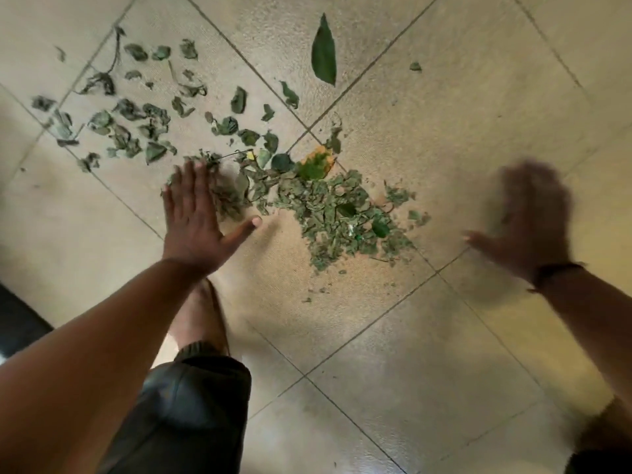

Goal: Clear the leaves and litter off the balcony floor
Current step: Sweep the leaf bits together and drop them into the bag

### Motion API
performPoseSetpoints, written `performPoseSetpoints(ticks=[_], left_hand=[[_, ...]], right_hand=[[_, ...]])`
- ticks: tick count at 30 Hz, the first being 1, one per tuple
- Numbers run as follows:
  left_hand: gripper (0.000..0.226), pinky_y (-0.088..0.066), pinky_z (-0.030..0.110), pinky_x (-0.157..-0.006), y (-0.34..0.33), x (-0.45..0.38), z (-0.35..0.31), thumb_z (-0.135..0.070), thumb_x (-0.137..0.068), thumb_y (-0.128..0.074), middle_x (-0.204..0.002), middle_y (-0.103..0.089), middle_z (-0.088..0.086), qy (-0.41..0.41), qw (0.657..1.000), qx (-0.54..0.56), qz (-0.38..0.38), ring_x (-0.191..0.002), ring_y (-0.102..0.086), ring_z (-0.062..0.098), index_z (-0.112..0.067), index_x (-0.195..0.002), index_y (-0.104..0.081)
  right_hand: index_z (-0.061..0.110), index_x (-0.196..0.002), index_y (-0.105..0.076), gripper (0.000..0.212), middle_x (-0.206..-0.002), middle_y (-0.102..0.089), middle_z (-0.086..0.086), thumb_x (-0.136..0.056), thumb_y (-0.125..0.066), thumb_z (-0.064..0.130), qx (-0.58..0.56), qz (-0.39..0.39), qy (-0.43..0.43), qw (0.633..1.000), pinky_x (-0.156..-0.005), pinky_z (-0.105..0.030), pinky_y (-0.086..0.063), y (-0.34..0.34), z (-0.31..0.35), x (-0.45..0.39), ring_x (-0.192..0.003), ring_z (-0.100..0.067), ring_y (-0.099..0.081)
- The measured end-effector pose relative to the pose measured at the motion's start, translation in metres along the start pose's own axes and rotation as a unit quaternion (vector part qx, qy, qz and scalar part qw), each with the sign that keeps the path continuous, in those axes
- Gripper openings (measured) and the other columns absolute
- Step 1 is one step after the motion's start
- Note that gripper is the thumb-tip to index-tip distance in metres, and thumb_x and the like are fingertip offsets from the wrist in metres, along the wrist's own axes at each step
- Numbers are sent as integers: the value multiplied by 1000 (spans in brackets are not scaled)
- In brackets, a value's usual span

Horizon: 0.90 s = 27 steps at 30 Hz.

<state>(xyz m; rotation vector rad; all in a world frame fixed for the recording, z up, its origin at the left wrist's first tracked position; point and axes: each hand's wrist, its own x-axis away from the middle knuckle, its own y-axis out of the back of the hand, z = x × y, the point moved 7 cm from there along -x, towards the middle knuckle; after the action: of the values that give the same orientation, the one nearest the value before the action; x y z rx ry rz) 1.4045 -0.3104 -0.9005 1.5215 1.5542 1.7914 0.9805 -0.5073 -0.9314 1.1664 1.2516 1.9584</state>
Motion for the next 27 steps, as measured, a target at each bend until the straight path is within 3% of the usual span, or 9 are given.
performPoseSetpoints(ticks=[3,6,8,11,14,17,19,23,27], left_hand=[[120,8,45,-120,12,-13,54,-86,-76,-30,-164,11,17,88,994,40,-44,-151,11,31,-4,-156,5],[122,5,47,-121,17,-26,89,-85,-75,-29,-163,7,23,140,988,44,-46,-151,9,35,2,-155,2],[131,5,48,-121,10,-34,91,-94,-70,-20,-162,7,26,98,995,29,-8,-150,9,37,5,-154,2],[132,7,50,-120,-6,-33,51,-98,-67,-19,-162,9,24,-43,997,33,47,-150,11,37,-3,-155,6],[126,-2,53,-122,-15,-12,11,-94,-72,-27,-163,5,22,-146,984,69,72,-151,6,33,-6,-156,5],[119,5,47,-122,-12,0,27,-87,-76,-32,-164,7,19,-126,989,72,21,-151,11,23,-8,-155,6],[117,10,45,-121,-5,0,55,-84,-76,-33,-163,11,14,-70,995,67,-6,-150,16,19,-9,-155,8],[128,11,43,-121,-2,-5,86,-95,-71,-23,-164,11,14,-34,999,30,16,-151,14,21,-4,-156,3],[130,16,33,-120,-5,-12,73,-95,-69,-28,-164,10,12,-46,998,42,27,-152,12,23,-2,-156,1]], right_hand=[[-1,-150,-16,136,-157,-16,-28,-60,-25,100,15,56,-116,992,-115,-58,-16,-7,-45,26,-145,-44,-15],[-6,-148,-15,137,-153,-17,-36,-62,-27,100,-5,56,-28,998,-117,-58,-11,-29,23,15,-143,-47,-15],[-6,-147,-12,133,-153,-18,-37,-65,-29,97,0,32,66,997,-119,-50,-5,-46,101,6,-143,-45,-15],[0,-150,-4,139,-158,-10,-28,-57,-36,98,-40,10,72,997,-120,-39,7,-63,186,-3,-147,-35,-5],[2,-150,-4,134,-158,-10,-27,-60,-48,91,-140,-8,78,987,-122,-41,0,-66,228,3,-148,-33,-6],[-1,-149,-7,132,-157,-10,-29,-62,-47,92,-159,-32,-10,987,-122,-46,0,-68,218,37,-147,-38,-9],[-2,-149,-9,138,-158,-6,-27,-59,-37,99,-131,14,-54,990,-121,-49,2,-83,204,71,-148,-38,-5],[-6,-148,-17,146,-154,-15,-32,-52,-30,104,-77,122,-118,982,-117,-61,-9,-125,207,103,-142,-50,-15],[-2,-149,-5,150,-155,-12,-36,-46,-39,102,-96,24,-174,980,-117,-58,-2,-106,239,44,-144,-50,-9]])
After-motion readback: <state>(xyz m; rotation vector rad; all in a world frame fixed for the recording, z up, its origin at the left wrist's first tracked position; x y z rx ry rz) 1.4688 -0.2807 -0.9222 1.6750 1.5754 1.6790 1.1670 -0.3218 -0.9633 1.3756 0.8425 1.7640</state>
